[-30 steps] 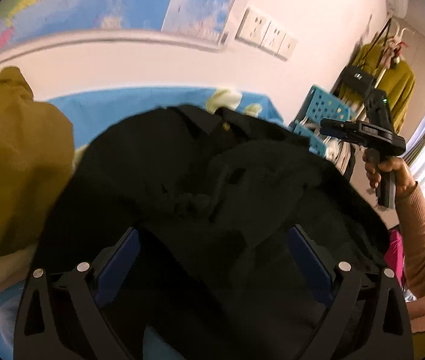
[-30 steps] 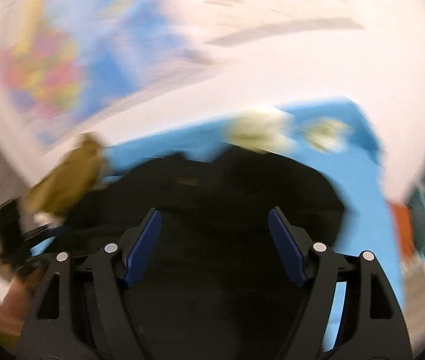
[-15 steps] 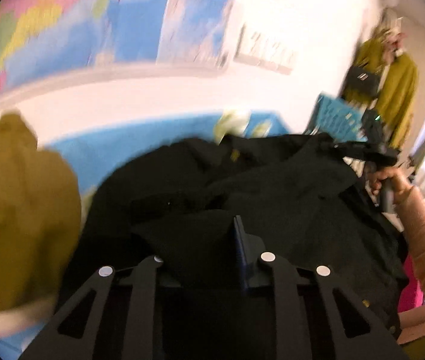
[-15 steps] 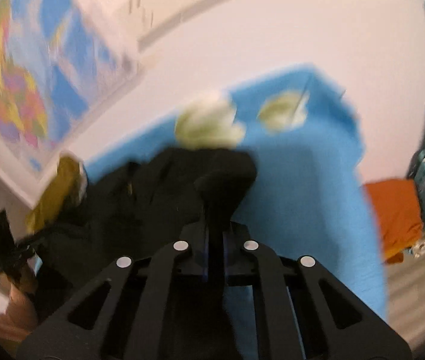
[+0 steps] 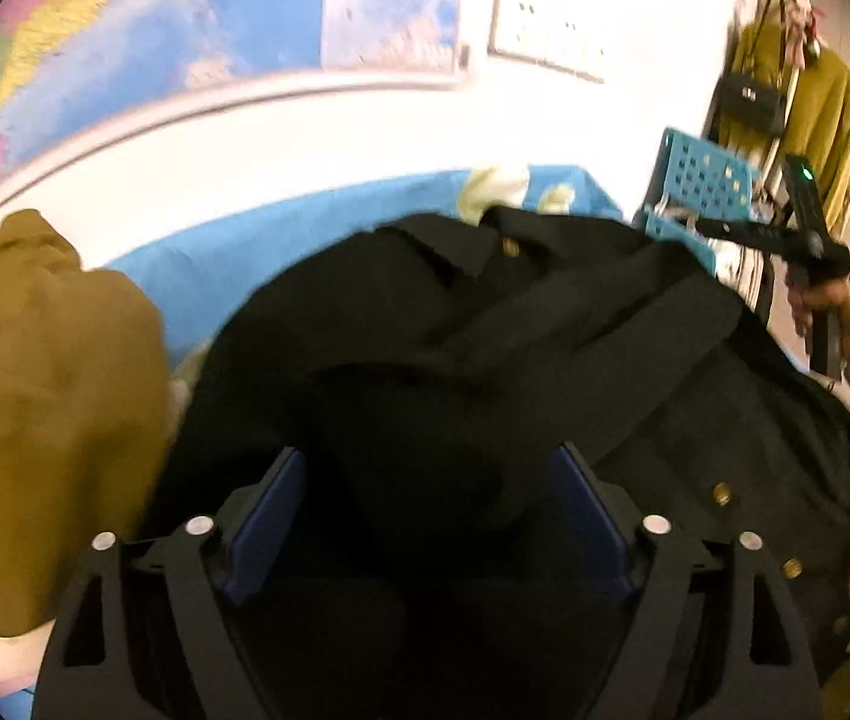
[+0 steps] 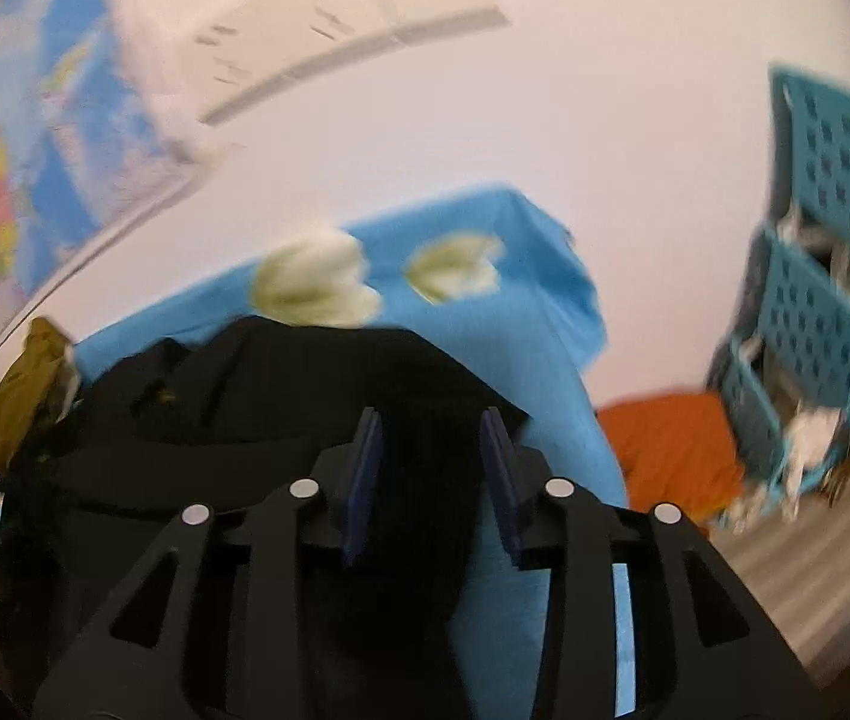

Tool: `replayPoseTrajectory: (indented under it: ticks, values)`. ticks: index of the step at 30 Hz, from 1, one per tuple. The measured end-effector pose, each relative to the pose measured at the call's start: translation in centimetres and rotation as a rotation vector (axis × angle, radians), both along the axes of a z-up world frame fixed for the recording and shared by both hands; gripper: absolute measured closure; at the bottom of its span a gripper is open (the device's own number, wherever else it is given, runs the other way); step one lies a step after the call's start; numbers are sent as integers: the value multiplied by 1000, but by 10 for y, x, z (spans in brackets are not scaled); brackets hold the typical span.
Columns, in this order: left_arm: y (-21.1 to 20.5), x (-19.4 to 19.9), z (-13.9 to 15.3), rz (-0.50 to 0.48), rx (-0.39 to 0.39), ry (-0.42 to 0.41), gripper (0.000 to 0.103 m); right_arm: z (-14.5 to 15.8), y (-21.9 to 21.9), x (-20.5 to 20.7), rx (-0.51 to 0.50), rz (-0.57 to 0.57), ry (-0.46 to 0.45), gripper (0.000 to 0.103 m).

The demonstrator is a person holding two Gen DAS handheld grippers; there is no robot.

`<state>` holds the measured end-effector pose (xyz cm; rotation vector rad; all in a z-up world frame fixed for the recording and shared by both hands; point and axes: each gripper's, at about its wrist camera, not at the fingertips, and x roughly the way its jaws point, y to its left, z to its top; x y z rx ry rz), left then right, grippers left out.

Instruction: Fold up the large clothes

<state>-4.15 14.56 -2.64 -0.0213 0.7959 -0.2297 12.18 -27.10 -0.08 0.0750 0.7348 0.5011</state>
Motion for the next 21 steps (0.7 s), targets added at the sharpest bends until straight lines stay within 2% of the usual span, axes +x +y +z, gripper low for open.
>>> replayPoseTrajectory:
  ticks: [2,5,8,11,12,14,16,18,21]
  values:
    - [1,-1,4,8,-21,-6,18,7,27,-17,-20,128,-31,60]
    - [-7,9,-3,26,5,26,20,-1,68,-29,-49,275,-18,60]
    - [-18,22,-23,37,57,127,29,-27,97,-26,-120,335,42,60]
    - [-24,26,-36,35,97,164,26,-55,106,-19,-211,323,104,61]
    - [-24,26,-35,33,102,169,26,-56,107,-20,-209,327,105,61]
    - [-22,22,-23,29,97,144,26,-49,102,-19,-193,339,128,58]
    - [-16,17,-2,20,80,87,22,-30,99,-17,-167,362,88,56]
    - [-8,15,27,4,31,7,17,-14,101,-11,-150,354,62,52]
    - [-6,32,56,19,48,-53,15,-1,112,18,-113,342,72,52]
